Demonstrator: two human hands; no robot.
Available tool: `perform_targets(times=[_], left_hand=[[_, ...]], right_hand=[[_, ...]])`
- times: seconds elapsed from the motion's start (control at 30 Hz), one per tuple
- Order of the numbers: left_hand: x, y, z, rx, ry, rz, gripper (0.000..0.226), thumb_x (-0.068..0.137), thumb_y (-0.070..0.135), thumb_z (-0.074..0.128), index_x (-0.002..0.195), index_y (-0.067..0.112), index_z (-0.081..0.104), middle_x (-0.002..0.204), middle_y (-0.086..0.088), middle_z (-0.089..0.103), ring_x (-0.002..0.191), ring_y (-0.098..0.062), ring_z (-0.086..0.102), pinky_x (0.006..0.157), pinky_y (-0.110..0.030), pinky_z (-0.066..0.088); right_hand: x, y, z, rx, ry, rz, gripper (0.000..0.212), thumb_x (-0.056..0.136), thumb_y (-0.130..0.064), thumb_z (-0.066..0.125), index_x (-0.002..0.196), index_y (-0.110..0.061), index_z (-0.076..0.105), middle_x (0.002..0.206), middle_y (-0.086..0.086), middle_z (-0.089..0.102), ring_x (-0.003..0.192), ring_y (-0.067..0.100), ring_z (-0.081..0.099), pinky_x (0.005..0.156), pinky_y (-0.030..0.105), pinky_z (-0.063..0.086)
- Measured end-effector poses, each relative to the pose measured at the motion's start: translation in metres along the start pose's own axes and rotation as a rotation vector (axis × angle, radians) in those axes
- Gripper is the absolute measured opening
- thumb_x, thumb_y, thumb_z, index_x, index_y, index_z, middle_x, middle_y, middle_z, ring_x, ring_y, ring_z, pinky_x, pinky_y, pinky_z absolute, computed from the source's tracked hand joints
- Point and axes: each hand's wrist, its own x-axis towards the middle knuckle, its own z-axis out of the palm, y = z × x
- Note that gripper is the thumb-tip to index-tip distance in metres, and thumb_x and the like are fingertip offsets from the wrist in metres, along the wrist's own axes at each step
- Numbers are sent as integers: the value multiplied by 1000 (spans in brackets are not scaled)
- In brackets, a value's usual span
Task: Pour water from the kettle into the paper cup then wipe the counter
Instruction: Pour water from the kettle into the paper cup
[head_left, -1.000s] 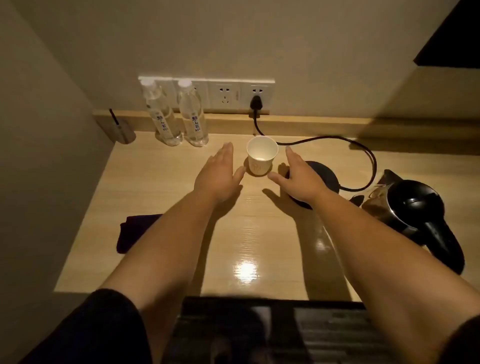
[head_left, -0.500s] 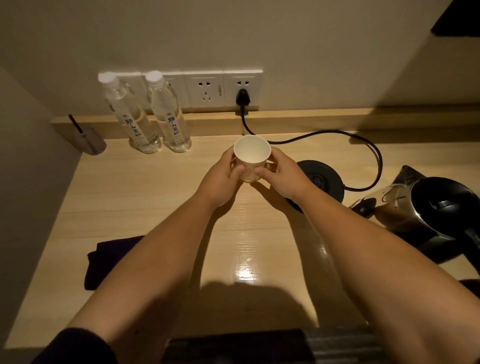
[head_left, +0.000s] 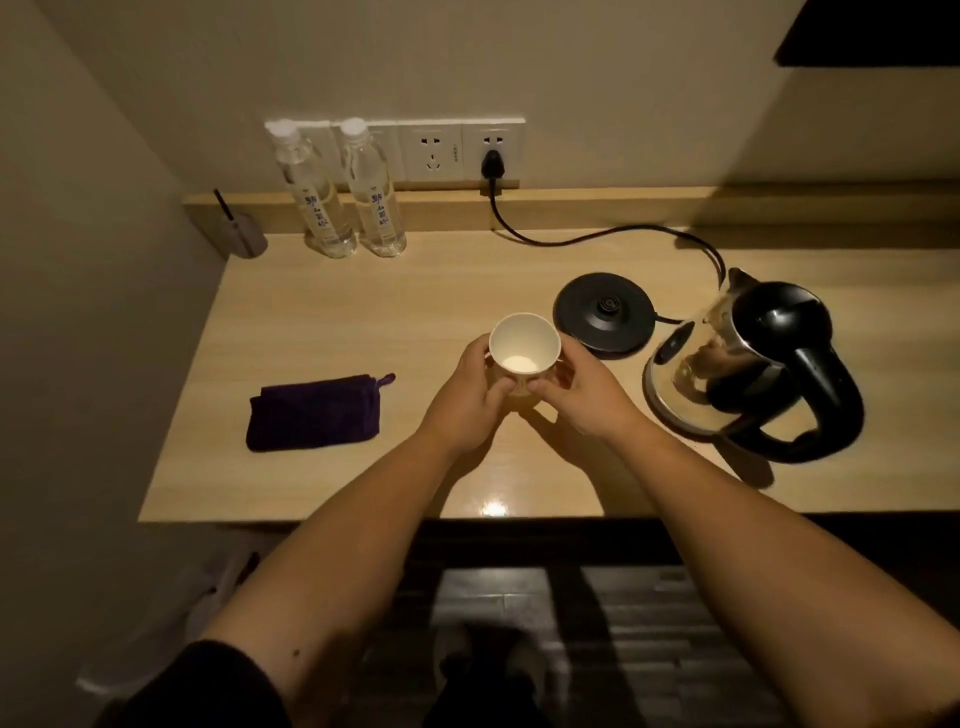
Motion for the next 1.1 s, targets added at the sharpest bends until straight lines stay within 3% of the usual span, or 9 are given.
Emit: perform_targets(times=[0.3, 0.47, 0.77, 0.87, 0.97, 1.1], left_hand=[[-42, 3, 21, 24, -66, -39, 58, 100, 23, 50, 147, 22, 17, 145, -4, 43, 127, -23, 46, 95, -31, 40], [-44, -5, 30, -26, -106, -67, 56, 100, 24, 49, 146, 26, 19, 143, 0, 45, 123, -13, 45, 91, -26, 36], [-47, -7, 32, -71, -108, -73, 65, 97, 24, 54, 148, 32, 16, 145, 4, 42, 128, -13, 43, 94, -25, 36], [-49, -2, 33, -157, -77, -71, 74, 89, 28, 67, 144, 42, 20, 136, 17, 43, 123, -4, 43, 86, -14, 39], [-50, 1, 35, -346, -65, -157, 94, 81, 18, 78, 151, 34, 17, 143, 13, 39, 127, -7, 38, 68, -5, 46], [-48, 10, 37, -519, -55, -202, 100, 79, 0, 77, 152, 29, 17, 135, 11, 41, 113, -5, 49, 63, -9, 49]], right_hand=[[-45, 18, 4, -28, 7, 63, 72, 83, -24, 72, 143, -30, 33, 142, -3, 47, 127, 16, 45, 101, 32, 40], [-51, 31, 11, 54, 39, 121, 69, 81, -27, 74, 139, -31, 38, 126, -13, 49, 119, 10, 47, 86, 20, 38], [-54, 29, 11, 52, 31, 135, 70, 82, -22, 73, 141, -30, 37, 133, -10, 50, 119, 9, 46, 80, 12, 37], [-54, 31, 9, 71, 14, 130, 76, 81, -25, 74, 144, -33, 34, 142, -9, 47, 128, 11, 45, 93, 22, 42], [-57, 39, 2, -3, 13, 150, 76, 85, -25, 68, 148, -33, 26, 153, -6, 37, 137, 14, 38, 108, 37, 38], [-76, 43, -6, -160, 82, 148, 67, 92, -19, 59, 150, -23, 26, 154, 0, 36, 138, 14, 37, 104, 27, 34]])
